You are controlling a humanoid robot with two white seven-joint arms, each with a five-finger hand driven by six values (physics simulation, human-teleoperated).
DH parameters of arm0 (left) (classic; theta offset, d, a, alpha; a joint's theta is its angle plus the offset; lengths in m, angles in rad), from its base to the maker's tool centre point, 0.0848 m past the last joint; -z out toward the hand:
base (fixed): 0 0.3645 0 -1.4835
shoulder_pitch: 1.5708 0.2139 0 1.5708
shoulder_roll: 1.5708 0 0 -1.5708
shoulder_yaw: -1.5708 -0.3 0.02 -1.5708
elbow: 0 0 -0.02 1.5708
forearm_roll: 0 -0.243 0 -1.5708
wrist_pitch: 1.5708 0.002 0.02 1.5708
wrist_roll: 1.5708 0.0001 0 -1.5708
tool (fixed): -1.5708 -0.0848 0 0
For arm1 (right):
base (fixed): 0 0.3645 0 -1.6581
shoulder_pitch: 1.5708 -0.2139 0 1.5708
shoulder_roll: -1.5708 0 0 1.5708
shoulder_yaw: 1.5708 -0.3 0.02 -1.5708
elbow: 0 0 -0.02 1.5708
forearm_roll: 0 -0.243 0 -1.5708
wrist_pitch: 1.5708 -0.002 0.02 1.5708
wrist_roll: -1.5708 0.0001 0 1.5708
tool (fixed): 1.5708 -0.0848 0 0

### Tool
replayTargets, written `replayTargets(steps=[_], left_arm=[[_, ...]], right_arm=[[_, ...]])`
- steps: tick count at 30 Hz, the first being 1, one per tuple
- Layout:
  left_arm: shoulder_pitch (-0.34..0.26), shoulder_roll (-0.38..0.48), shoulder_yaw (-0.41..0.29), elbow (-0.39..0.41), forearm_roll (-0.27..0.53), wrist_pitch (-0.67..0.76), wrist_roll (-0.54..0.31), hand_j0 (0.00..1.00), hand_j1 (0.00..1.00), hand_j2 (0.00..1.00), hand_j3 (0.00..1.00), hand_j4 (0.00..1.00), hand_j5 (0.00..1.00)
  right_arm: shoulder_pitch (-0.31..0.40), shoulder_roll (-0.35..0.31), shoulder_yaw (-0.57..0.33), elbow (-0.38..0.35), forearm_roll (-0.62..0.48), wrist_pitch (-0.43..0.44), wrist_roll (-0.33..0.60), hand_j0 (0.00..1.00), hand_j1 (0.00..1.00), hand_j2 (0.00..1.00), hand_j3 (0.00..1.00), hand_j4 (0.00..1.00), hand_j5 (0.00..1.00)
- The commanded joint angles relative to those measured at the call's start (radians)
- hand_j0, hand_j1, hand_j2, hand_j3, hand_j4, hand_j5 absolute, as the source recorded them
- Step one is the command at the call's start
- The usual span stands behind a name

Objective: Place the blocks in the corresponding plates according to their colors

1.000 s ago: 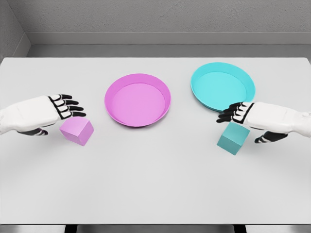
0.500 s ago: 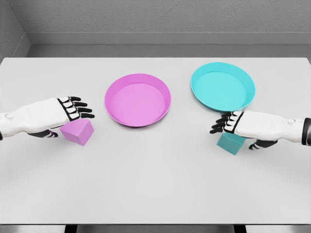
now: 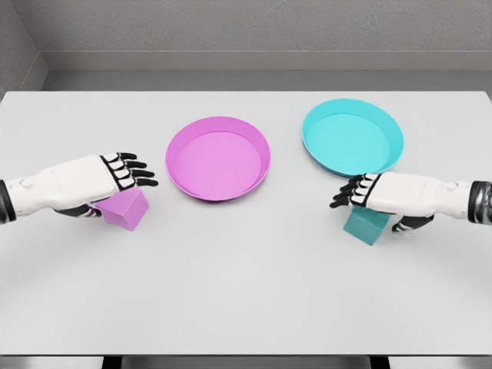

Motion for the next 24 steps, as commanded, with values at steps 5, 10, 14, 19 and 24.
replayTargets(steps=[5, 10, 14, 19, 24], left_arm=[[-0.012, -0.007, -0.049, 0.016, 0.007, 0.001, 0.001, 1.0, 1.0, 1.0, 1.0, 1.0, 1.0], [-0.012, -0.001, -0.049, 0.016, 0.01, 0.001, 0.001, 1.0, 1.0, 1.0, 1.0, 1.0, 1.0], [-0.02, -0.003, -0.05, 0.018, 0.01, 0.001, 0.001, 1.0, 1.0, 1.0, 1.0, 1.0, 1.0], [-0.025, -0.009, -0.06, 0.028, 0.008, 0.001, 0.001, 1.0, 1.0, 1.0, 1.0, 1.0, 1.0], [-0.041, -0.021, -0.083, 0.038, 0.007, 0.001, 0.001, 1.0, 1.0, 1.0, 1.0, 1.0, 1.0]], right_arm=[[-0.003, 0.04, 0.0, 0.054, 0.022, 0.002, 0.001, 1.0, 1.0, 1.0, 1.0, 1.0, 1.0], [-0.002, 0.046, 0.001, 0.075, 0.029, 0.002, 0.001, 1.0, 1.0, 1.0, 1.0, 1.0, 1.0], [-0.003, 0.048, 0.0, 0.068, 0.031, 0.002, 0.001, 1.0, 1.0, 1.0, 1.0, 1.0, 1.0], [0.0, 0.066, 0.0, 0.063, 0.031, 0.002, 0.002, 1.0, 1.0, 1.0, 1.0, 1.0, 1.0], [0.0, 0.066, 0.0, 0.063, 0.028, 0.002, 0.028, 0.96, 0.96, 0.96, 0.96, 0.96, 0.96]])
